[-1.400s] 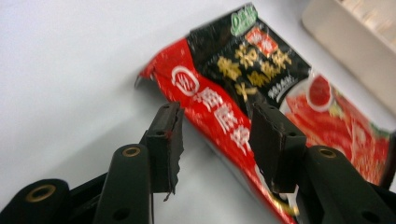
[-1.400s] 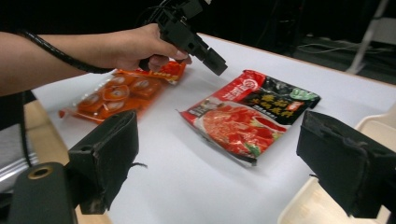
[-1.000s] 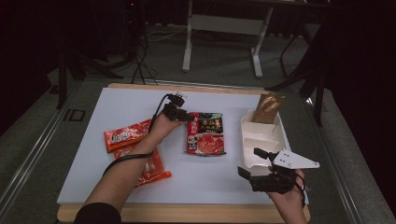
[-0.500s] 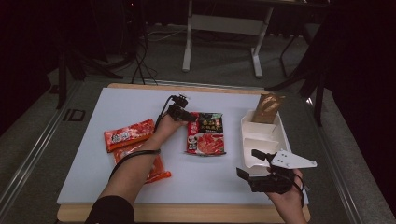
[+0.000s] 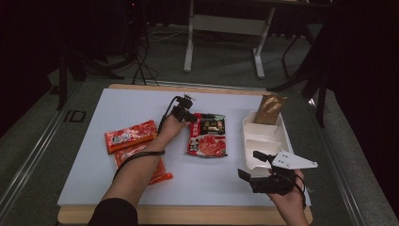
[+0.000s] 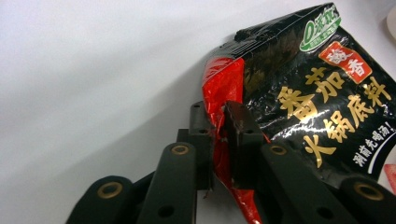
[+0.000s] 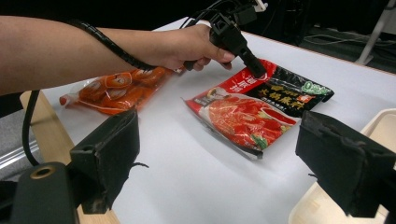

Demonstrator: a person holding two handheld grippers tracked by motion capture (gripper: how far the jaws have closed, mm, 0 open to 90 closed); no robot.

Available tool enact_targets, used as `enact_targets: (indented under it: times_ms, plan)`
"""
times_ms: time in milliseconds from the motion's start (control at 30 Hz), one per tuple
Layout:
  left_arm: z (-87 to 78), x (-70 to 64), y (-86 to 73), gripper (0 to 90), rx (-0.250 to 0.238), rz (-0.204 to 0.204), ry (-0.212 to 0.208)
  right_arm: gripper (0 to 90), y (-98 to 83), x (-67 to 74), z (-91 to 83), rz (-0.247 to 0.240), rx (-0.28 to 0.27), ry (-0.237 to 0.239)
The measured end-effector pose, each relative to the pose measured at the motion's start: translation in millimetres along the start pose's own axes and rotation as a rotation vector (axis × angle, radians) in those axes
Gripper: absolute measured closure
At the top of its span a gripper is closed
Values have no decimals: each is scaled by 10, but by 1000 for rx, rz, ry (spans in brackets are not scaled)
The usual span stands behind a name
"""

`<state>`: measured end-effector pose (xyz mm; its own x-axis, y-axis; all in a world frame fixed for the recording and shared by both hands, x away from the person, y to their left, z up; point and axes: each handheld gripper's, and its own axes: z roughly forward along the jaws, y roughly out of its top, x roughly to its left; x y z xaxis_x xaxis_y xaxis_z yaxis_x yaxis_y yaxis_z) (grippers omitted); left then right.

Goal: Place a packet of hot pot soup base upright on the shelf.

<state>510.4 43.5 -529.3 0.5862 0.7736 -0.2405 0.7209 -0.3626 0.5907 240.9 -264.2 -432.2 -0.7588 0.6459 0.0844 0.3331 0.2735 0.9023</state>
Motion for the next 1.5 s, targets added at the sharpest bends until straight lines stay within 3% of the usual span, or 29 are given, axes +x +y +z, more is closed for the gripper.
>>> enact_targets:
  times_ms: [200,633,867,1200,1500]
  plan:
    - [-94,-47,8,848,-25,-3,5,133,11,2,-13,1,-8,-12]
    - [-512,-220,-27,863,-114,26,-19,107,43,-17,-77,21,-36,-32]
    - [-734,-371,-41,864,-159,71,-38,108,79,-33,-136,17,-64,-76]
    - [-1002,-652,-121,869,-244,136,-48,128,105,-61,-180,-63,-65,-121]
    - [-1197,-842,-177,869,-295,183,-80,106,146,-87,-195,-23,-42,-138]
